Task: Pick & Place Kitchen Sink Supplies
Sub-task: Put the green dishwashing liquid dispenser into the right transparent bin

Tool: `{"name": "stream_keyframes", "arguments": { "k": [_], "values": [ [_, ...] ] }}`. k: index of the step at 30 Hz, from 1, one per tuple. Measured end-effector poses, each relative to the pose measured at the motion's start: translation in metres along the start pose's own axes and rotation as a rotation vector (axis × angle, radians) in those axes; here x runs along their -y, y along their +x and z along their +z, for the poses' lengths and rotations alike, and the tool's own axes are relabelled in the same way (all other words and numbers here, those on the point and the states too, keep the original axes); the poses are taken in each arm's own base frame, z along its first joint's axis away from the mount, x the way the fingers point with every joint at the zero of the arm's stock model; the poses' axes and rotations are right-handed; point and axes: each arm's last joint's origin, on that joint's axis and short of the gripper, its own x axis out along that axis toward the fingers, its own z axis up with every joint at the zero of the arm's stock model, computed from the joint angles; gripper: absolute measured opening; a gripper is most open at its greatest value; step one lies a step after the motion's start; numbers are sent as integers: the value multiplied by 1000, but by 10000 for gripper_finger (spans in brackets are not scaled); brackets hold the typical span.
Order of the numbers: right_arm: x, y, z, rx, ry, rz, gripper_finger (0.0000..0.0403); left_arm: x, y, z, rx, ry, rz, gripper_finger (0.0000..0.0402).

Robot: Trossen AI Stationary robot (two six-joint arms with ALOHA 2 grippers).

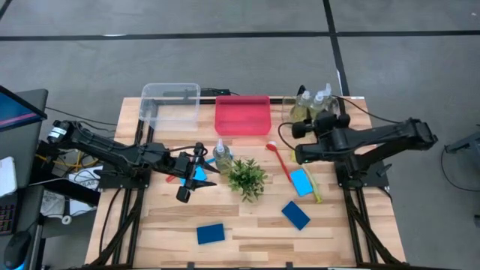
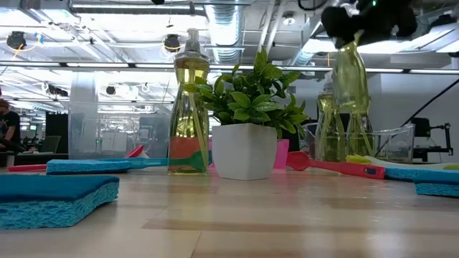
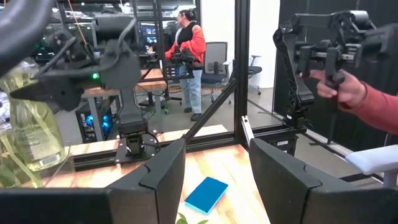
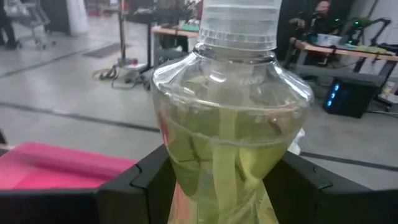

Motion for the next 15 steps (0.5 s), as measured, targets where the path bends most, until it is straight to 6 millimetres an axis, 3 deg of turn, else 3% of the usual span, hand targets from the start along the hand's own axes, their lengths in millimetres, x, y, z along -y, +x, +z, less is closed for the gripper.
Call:
{"name": "stream_keyframes", "arguments": {
  "k": [8, 15],
  "values": [
    [4, 9, -35, 61, 59, -49, 201, 0, 0, 0, 0, 0, 0, 181],
    [2, 15, -51, 99, 100, -73, 201, 0, 0, 0, 0, 0, 0, 181]
  ]
}}
